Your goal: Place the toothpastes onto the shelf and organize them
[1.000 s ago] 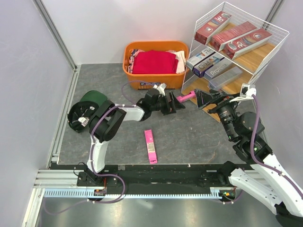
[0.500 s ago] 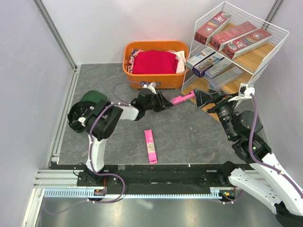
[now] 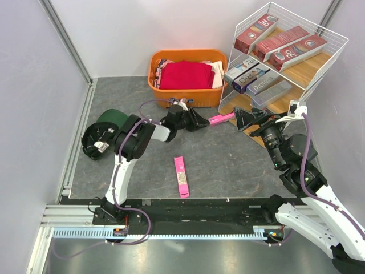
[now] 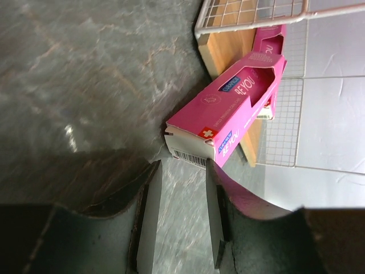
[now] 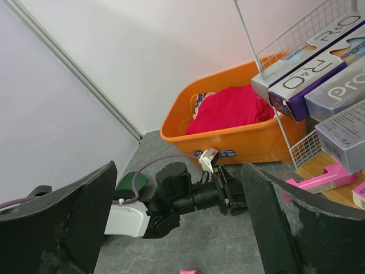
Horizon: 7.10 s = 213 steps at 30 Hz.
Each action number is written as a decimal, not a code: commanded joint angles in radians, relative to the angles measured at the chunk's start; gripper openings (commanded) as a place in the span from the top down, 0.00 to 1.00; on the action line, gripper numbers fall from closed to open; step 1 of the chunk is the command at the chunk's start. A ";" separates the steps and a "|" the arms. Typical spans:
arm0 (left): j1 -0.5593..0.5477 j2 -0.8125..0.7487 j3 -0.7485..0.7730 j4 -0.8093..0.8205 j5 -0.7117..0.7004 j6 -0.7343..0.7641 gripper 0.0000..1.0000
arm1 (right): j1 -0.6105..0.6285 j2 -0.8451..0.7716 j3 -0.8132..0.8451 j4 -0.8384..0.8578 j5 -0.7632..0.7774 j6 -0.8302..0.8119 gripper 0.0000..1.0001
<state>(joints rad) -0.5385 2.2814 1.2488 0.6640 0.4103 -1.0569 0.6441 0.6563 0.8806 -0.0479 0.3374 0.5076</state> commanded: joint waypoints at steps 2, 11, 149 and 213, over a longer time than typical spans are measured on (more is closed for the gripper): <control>-0.012 0.061 0.095 0.045 0.042 -0.051 0.57 | 0.002 -0.003 0.023 0.003 0.002 -0.007 0.02; -0.075 0.139 0.311 -0.052 0.055 -0.054 0.57 | 0.002 -0.003 0.023 0.000 0.005 -0.011 0.02; -0.515 -1.189 -0.227 -0.880 -0.669 0.499 0.35 | 0.022 0.442 0.023 0.191 -0.568 0.157 0.52; -0.307 -0.724 -0.272 0.491 0.314 -0.011 0.76 | 0.020 -0.162 -0.074 0.231 0.023 0.177 0.08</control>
<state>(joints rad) -0.8585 1.5776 0.9764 1.0897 0.7212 -1.0538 0.6636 0.4793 0.7502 0.1986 0.3237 0.7040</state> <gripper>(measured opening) 0.410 0.826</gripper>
